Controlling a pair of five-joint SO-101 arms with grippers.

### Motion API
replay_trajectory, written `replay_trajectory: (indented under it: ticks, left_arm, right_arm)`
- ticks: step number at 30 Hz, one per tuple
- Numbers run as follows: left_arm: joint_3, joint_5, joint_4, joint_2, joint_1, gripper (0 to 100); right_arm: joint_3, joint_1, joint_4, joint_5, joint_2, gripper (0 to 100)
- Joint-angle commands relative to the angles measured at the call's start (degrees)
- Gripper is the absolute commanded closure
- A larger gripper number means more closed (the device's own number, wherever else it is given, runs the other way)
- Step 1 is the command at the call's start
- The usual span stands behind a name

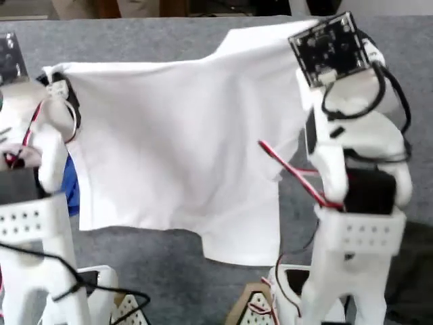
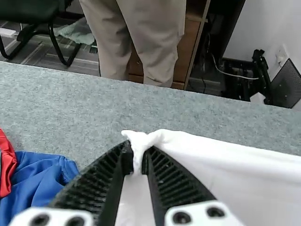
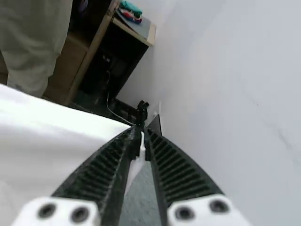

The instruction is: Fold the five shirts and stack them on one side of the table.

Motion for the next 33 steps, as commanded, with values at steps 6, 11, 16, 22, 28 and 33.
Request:
replay_trajectory:
  ticks: [6, 11, 16, 22, 28, 33]
  left_arm:
    - [-12.22, -0.35, -9.67, 17.63, 1.49, 98]
    - [-12.75, -0.35, -21.98, 26.95, 2.37, 98]
    - [-12.75, -3.25, -30.68, 34.59, 2.55, 98]
    - [-12.75, -9.67, -33.49, 40.4, 2.55, 98]
    - [-12.31, -10.02, -32.88, 42.51, 0.62, 98]
    - [-12.84, -10.29, -23.91, 42.15, -0.35, 98]
  right_arm:
    - [-3.91, -0.22, -13.63, -9.49, 16.84, 99.4]
    - [-14.29, 1.36, -13.54, -10.55, 30.02, 99.4]
    - [-25.71, 1.63, -10.46, -15.03, 39.78, 99.4]
    - [-39.6, 1.27, -4.84, -16.35, 48.57, 99.4]
    - [-47.96, 1.19, 18.02, -16.0, 53.05, 99.3]
    - [-51.12, 0.04, 38.68, -10.99, 53.05, 99.3]
